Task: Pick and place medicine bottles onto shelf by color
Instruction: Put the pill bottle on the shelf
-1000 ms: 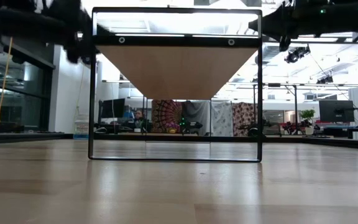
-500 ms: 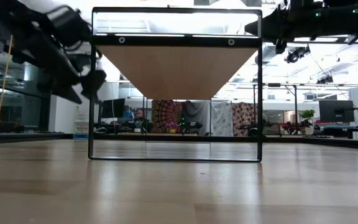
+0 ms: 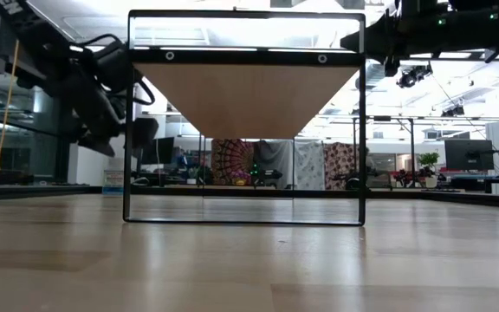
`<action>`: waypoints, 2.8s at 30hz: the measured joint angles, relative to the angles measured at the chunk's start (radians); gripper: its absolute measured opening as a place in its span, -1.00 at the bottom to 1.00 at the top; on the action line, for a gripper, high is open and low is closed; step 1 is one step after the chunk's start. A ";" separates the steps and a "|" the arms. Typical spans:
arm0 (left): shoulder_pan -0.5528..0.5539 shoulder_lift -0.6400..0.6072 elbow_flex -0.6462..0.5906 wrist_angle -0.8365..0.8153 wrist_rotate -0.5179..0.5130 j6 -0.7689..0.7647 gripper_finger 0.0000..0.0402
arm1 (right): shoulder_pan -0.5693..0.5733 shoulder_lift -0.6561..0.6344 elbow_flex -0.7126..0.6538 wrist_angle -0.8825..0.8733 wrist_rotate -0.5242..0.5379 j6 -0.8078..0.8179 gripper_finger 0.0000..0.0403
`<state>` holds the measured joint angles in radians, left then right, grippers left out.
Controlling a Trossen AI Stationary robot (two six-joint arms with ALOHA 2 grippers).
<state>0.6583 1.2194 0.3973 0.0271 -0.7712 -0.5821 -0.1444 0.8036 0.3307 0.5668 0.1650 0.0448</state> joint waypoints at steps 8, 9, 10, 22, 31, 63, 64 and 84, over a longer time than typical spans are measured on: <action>0.051 0.069 0.001 0.058 -0.018 -0.007 0.37 | 0.000 0.000 0.000 0.000 0.000 0.000 -1.00; 0.052 0.075 0.001 0.062 -0.005 -0.009 0.37 | 0.000 0.000 0.000 0.000 0.000 0.000 -1.00; 0.052 0.083 -0.002 0.059 0.016 -0.012 0.37 | 0.000 0.000 0.000 0.000 0.001 0.000 -1.00; 0.053 0.095 -0.002 0.074 0.058 0.015 0.37 | 0.000 0.000 0.001 0.000 0.001 0.000 -1.00; 0.053 0.094 -0.002 0.075 0.127 0.140 0.37 | 0.000 0.000 0.001 0.000 0.001 0.000 -1.00; 0.108 0.166 0.661 -1.031 0.658 0.773 0.37 | 0.000 0.001 0.001 -0.001 0.001 0.000 -1.00; 0.114 0.191 0.672 -1.064 0.663 0.805 0.37 | 0.000 0.001 0.001 -0.001 0.001 0.000 -1.00; 0.124 0.519 0.676 -0.995 0.304 1.244 0.37 | 0.000 0.003 0.001 -0.005 0.001 0.000 -1.00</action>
<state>0.7818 1.7384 1.0733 -0.9680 -0.4672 0.6621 -0.1444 0.8062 0.3317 0.5623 0.1661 0.0446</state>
